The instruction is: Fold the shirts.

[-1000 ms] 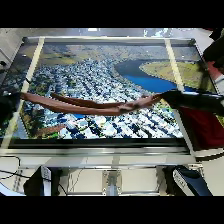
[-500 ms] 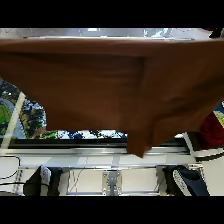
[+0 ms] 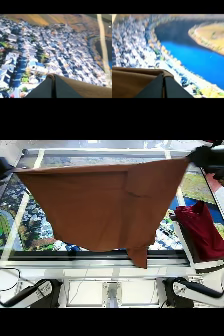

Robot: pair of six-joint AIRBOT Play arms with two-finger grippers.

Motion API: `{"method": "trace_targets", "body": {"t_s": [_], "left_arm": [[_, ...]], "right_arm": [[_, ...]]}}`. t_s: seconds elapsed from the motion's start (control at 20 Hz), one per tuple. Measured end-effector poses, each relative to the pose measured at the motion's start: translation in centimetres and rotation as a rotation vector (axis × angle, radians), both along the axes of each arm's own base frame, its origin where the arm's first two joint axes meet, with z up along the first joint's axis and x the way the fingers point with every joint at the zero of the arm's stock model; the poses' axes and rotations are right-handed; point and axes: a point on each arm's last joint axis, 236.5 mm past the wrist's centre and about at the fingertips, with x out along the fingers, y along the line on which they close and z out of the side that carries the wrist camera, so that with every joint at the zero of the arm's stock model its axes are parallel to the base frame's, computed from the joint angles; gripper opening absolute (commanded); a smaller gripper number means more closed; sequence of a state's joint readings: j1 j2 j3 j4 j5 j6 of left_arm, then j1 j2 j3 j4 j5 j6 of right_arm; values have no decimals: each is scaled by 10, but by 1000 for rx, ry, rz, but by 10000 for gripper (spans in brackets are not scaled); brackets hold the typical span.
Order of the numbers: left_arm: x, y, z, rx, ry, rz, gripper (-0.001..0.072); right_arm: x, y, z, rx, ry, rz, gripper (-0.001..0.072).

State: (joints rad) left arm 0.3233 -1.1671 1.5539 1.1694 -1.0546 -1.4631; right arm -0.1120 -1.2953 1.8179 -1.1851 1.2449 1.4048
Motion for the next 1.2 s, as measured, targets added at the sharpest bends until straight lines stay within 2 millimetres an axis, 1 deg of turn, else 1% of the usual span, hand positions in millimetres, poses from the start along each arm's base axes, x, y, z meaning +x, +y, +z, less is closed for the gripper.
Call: {"method": "trace_targets", "body": {"t_s": [0.1, 0.15, 0.2, 0.3, 0.35, 0.45, 0.55, 0.6, 0.7, 0.8, 1.05, 1.2], "left_arm": [[40, 8, -33, 15, 14, 49, 10], [59, 9, -52, 21, 25, 61, 10], [75, 8, -70, 26, 34, 67, 10], [104, 4, -107, 33, 51, 71, 10], [115, 1, -128, 37, 67, 68, 10], [130, -3, -164, 34, 99, 68, 10], [137, -5, -192, 33, 134, 68, 10], [139, -5, -199, 31, 141, 70, 10], [141, -4, -206, 36, 150, 69, 10], [134, -6, -215, 55, 195, 46, 11], [98, -6, -259, 110, 385, -6, 11], [79, -8, -281, 120, 468, -24, 11]], "right_arm": [[41, 4, -54, 51, 87, 13, 11], [58, 5, -80, 76, 122, 12, 11], [76, 7, -103, 111, 143, 9, 11], [105, 11, -146, 175, 176, -7, 11], [116, 12, -164, 197, 187, -18, 11], [133, 16, -200, 230, 215, -35, 11], [140, 17, -225, 232, 240, -43, 11], [141, 17, -234, 225, 253, -44, 10], [138, 15, -247, 197, 283, -38, 10], [126, 13, -259, 153, 336, -17, 10], [84, 13, -299, 46, 520, 40, 10], [65, 14, -323, 20, 595, 51, 10]]}}
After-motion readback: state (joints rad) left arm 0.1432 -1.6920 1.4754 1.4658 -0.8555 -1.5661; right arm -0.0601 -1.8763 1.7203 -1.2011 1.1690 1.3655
